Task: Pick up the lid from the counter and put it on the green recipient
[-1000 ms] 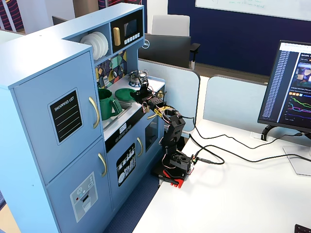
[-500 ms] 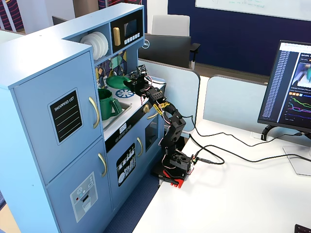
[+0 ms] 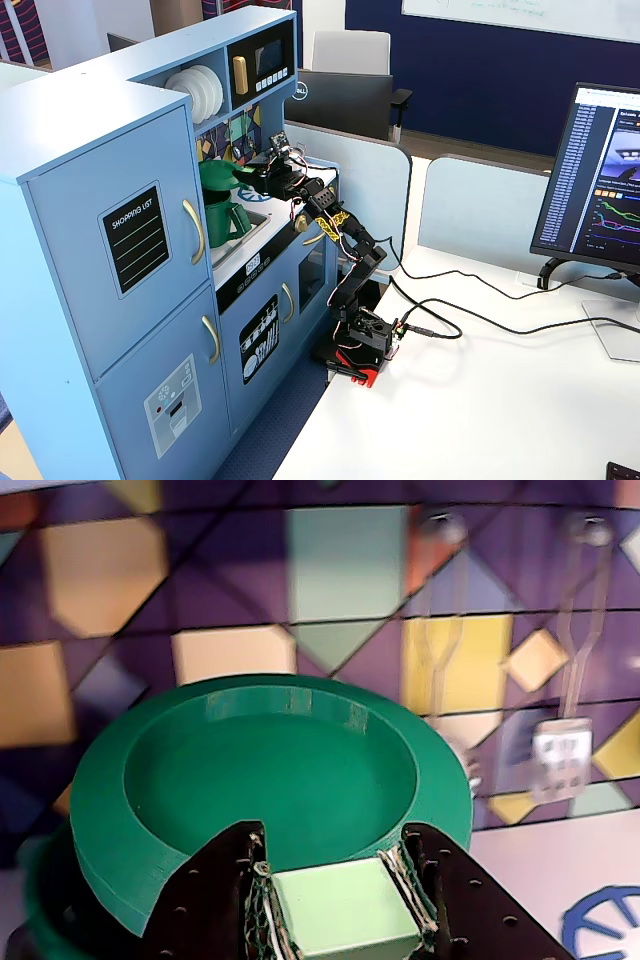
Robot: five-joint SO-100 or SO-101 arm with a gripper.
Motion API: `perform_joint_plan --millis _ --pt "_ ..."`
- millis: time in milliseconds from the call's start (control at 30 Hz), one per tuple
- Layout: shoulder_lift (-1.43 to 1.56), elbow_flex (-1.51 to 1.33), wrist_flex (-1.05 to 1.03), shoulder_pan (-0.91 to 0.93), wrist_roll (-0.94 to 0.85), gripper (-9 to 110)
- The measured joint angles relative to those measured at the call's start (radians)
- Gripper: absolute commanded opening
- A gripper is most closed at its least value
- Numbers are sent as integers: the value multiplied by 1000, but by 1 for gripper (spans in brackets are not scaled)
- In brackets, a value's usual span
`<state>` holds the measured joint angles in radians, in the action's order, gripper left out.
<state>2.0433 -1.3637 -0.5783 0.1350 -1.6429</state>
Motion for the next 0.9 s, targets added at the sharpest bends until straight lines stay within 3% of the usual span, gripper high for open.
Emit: perform_joint_plan --millis 900 --pt "-83 20 -2 -74 -46 0"
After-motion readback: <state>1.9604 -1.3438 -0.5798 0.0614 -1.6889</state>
